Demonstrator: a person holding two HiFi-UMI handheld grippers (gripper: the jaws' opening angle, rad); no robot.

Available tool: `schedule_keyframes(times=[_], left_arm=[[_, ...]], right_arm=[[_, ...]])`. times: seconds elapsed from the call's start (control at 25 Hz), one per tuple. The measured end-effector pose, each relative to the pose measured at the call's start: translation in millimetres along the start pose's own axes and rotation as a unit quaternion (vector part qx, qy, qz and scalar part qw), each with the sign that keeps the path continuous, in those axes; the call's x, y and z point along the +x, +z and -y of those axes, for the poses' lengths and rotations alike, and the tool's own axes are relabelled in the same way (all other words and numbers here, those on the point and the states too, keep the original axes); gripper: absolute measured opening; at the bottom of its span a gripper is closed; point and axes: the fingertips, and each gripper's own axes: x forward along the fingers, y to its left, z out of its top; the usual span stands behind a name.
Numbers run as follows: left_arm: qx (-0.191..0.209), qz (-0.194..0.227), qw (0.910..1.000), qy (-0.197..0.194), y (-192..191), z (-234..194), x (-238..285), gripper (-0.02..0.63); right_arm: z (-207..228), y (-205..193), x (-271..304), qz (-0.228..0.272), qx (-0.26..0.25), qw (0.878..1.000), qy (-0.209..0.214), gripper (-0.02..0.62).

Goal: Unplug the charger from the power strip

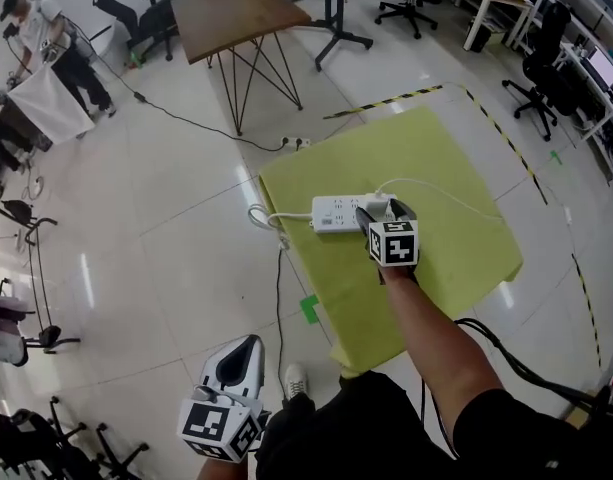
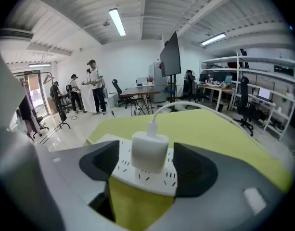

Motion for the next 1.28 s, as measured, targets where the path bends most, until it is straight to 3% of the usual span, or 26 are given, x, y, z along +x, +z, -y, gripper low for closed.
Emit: schedule_keyframes(times=[0.12,0.28,0.76,1.08,1.28], left_arm=[[0.0,-0.011,0.9999,0.005,-5.6,2.7,7.2,0.006],[0.01,-0.017,0.9998,-0.009,-9.4,12.5,17.6,0.006],[0.01,-0.006,0.9999,-0.008,-7.1,2.1,10.7,0.006],[0.016,0.012,0.9985,-0.05,3.7,5.9,13.7,0.006],[0.024,0.025,0.9971,-0.067,8.5,-2.3,14.3,0.006]], right_arm=[[2.6,0.6,15.8,-0.004,-0.01,1.0,0.001,0.345],[4.0,0.3,21.5,-0.003,-0.028,1.0,-0.004,0.285],[-13.5,15.1,-10.7,0.025,0.003,0.999,0.036,0.272],[-66.5,-53.2,-98.8,-0.042,0.021,0.991,0.126,0.272],[-83.3,-116.9,-146.7,-0.097,0.013,0.985,0.143,0.272]])
